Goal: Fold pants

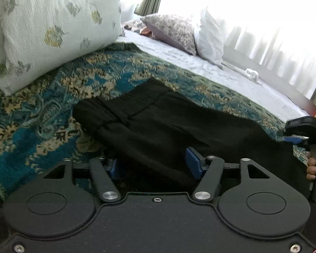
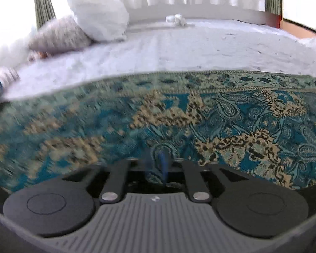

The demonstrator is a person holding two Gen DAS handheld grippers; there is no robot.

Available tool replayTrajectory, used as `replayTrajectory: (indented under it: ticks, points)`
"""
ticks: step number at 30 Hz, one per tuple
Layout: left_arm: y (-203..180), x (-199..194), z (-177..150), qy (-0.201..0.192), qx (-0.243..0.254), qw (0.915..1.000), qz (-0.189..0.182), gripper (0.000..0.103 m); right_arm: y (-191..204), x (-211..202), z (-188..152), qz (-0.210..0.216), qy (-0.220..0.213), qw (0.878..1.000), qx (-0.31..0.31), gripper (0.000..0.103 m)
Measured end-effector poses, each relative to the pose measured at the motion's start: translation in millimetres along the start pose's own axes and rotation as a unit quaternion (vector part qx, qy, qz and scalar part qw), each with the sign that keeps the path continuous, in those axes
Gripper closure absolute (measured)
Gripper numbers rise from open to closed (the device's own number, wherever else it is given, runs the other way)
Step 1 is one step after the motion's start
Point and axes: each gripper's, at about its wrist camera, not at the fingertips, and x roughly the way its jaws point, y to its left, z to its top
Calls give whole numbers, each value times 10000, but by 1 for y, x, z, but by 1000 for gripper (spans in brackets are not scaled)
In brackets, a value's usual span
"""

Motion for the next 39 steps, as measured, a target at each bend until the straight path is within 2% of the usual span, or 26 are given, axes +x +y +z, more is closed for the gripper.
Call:
replayTrajectory:
  ticks: [1, 4, 9, 14, 16, 18, 19, 20, 22, 23, 28, 32, 35, 39]
  points:
    - [-2, -5, 0, -75, 21, 10000, 5, 41, -1, -11, -2, 144, -122, 9998, -45, 31]
    - [-8, -21, 3, -326, 149, 9993, -35, 39, -1, -45, -10, 414, -296, 9979, -409, 25]
    - [-34, -44, 11, -726, 696, 9946, -252, 31, -4, -91, -45, 880, -38, 9890, -1191, 19]
    - [-57, -61, 16, -1098, 937, 9893, -231, 29, -4, -124, -94, 661, 115, 9744, -2146, 17]
    - [-66, -62, 19, -1051, 1038, 9883, -394, 28, -8, -133, -111, 595, 156, 9709, -2313, 16]
    - [-77, -51, 20, -830, 1243, 9867, -635, 29, -14, -140, -123, 595, 222, 9702, -2340, 16]
    - [-79, -43, 20, -668, 1296, 9868, -705, 38, -18, -143, -127, 630, 196, 9718, -2265, 14]
    - [-84, -31, 20, -464, 1346, 9870, -748, 57, -23, -145, -129, 667, 195, 9741, -2153, 14]
    - [-91, -4, 20, -188, 1431, 9866, -762, 74, -32, -147, -130, 730, 220, 9785, -1916, 12]
    - [-93, 9, 20, -63, 1466, 9868, -683, 79, -35, -147, -130, 732, 218, 9803, -1822, 11]
    - [-95, 74, 25, 458, 1502, 9876, -37, 85, -42, -142, -130, 684, 189, 9838, -1646, 6]
    - [-95, 83, 31, 289, 1591, 9858, 456, 87, -43, -137, -126, 535, 217, 9837, -1702, 3]
    - [-86, 85, 28, 231, 1557, 9863, 503, 89, -59, -136, -122, 425, 271, 9857, -1608, 2]
    - [-82, 78, 24, 192, 1748, 9827, 583, 89, -99, -140, -116, -15, 318, 9892, -1433, 1]
